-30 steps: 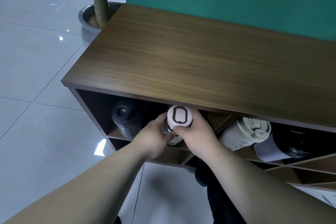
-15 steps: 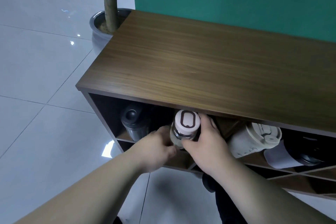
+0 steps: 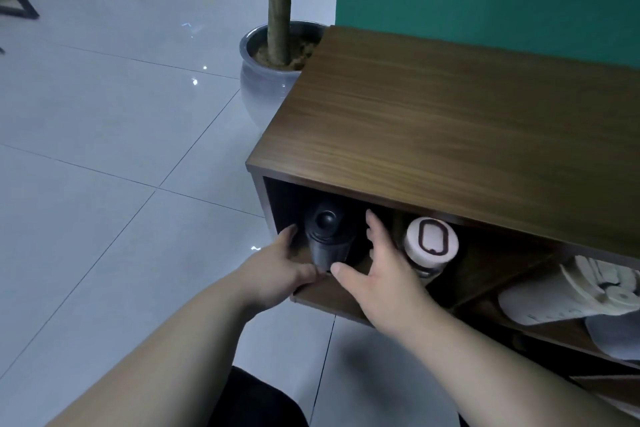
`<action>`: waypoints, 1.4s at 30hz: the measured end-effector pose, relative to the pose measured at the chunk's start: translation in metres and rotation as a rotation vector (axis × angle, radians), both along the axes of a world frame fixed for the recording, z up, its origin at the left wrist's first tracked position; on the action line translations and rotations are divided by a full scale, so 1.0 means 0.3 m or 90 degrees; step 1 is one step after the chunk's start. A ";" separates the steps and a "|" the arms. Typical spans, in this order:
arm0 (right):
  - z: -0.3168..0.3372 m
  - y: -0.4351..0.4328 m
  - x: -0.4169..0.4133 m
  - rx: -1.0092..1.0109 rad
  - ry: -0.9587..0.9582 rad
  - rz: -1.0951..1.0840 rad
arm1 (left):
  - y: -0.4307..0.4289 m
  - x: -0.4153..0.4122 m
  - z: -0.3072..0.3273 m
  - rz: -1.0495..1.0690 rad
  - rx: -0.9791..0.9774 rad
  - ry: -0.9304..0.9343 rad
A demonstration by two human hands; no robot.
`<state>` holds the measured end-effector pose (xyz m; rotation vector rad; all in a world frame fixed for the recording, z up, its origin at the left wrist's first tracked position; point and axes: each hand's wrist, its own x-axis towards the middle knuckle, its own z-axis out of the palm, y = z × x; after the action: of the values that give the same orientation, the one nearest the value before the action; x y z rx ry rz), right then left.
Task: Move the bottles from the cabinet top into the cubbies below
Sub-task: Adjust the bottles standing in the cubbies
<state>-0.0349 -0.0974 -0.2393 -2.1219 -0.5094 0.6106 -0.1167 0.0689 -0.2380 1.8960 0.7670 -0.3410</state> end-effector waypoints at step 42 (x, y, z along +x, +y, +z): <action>-0.125 0.127 0.109 0.068 0.093 -0.071 | 0.026 0.105 -0.099 -0.018 0.138 -0.092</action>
<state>-0.0020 -0.0592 -0.2766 -1.9734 -0.3330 0.6552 -0.0851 0.0768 -0.2678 2.1099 0.7033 -0.1398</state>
